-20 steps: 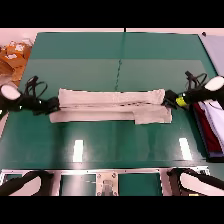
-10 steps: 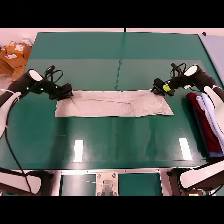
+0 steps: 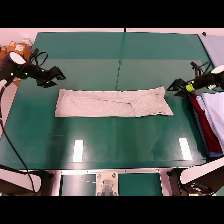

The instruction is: Fold the shirts.

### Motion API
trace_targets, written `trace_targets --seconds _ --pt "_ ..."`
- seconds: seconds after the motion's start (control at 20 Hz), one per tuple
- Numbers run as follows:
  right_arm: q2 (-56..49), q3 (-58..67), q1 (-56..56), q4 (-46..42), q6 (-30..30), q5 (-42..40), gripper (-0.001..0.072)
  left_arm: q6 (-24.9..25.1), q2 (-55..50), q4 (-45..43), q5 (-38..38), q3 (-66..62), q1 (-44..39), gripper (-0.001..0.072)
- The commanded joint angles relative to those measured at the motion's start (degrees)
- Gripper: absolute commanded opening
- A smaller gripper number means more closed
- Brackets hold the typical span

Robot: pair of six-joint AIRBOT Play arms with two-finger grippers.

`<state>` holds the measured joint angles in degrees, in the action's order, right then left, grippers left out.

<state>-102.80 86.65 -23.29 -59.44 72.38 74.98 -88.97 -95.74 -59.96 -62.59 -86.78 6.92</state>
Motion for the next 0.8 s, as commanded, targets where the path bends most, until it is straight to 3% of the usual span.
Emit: trace_targets --seconds 0.0,0.15,0.25,0.45,0.5,0.55,0.6,0.7,0.75 --pt "-1.9 -4.3 -4.5 6.6 -10.0 3.5 0.07 -0.6 0.0 2.5 -4.4 -2.1 0.6 0.0702" --pt "-5.9 -8.0 -4.2 18.2 -17.8 8.7 0.0701 -0.6 0.0 5.4 -4.4 -2.1 0.6 0.0702" --pt "-8.3 -8.3 -3.1 24.1 -19.2 11.6 0.0701 -0.5 0.0 7.1 -4.5 -2.1 0.6 0.0702" --pt "-8.8 -7.6 -0.3 23.8 -18.7 11.7 0.0677 1.6 0.0 9.9 -6.5 -2.1 0.3 0.0683" --pt "-8.8 -6.9 0.1 23.6 -18.4 11.8 0.0498 2.4 0.0 9.9 -6.5 -2.1 -0.4 0.0424" --pt "-8.8 -6.0 0.7 23.5 -18.4 12.5 0.0208 4.8 0.0 9.9 -6.4 -2.1 -1.6 0.0105" --pt "-8.6 -5.0 1.3 23.4 -18.0 13.0 0.0178 5.9 0.0 9.9 -6.0 -2.1 -3.1 0.0052" --pt "-7.6 -3.6 2.5 23.2 -16.5 13.4 0.0028 6.1 -0.1 9.9 -4.2 -2.1 -6.5 0.0051" --pt "-6.5 -3.2 3.1 22.8 -15.8 13.4 0.0014 6.6 -0.1 9.9 -3.3 -2.1 -8.7 0.0051"
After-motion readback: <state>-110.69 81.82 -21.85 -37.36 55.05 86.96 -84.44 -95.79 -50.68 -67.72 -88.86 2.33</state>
